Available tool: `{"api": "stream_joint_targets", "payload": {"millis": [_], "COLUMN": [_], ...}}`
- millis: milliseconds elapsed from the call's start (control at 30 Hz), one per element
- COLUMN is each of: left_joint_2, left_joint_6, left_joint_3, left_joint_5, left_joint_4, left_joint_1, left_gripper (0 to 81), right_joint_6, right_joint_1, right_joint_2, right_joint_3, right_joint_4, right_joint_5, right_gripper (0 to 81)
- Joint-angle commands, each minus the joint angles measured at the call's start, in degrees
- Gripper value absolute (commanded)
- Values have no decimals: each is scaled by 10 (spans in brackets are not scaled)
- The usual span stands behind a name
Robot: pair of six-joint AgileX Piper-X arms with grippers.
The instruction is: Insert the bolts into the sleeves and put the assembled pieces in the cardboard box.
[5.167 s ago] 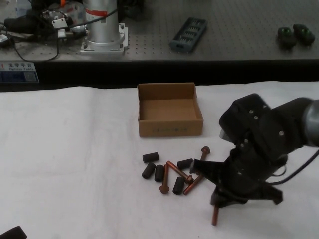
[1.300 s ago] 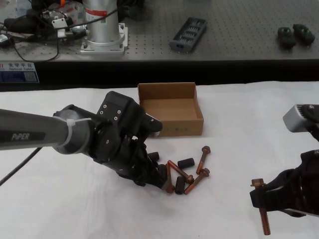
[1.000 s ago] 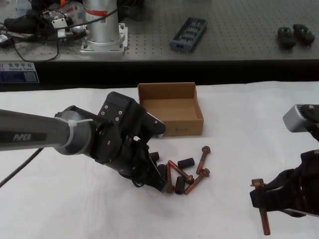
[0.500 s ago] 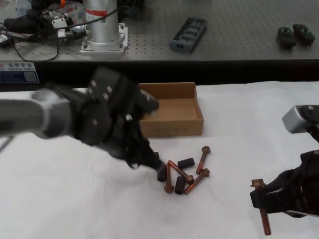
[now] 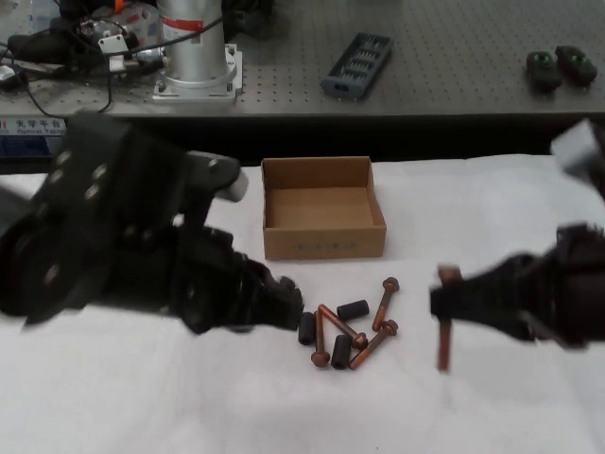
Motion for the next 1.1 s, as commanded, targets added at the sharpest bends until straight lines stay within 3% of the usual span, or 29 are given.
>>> {"api": "stream_joint_targets", "payload": {"millis": [0,200,533,1067], "left_joint_2": [-27,-53,-53,-53], "left_joint_6": [-38,-116,-129,-163], "left_joint_3": [23,71,70,70], "left_joint_5": [58,132,232,230], "left_joint_4": [-73,-215,-247,-297], "left_joint_1": [-2,-2,-2,-2], "left_gripper": [6,6,6,6], "right_joint_6": [41,85,123,136], "right_joint_1": [1,1,1,-19], "right_joint_2": [12,44,57,57], "right_joint_3": [-5,-10,-10,-10], "right_joint_4": [-77,-144,-221,-243], "right_joint_5": [-31,-46,-52,-44], "right_gripper": [19,19,19,19]}}
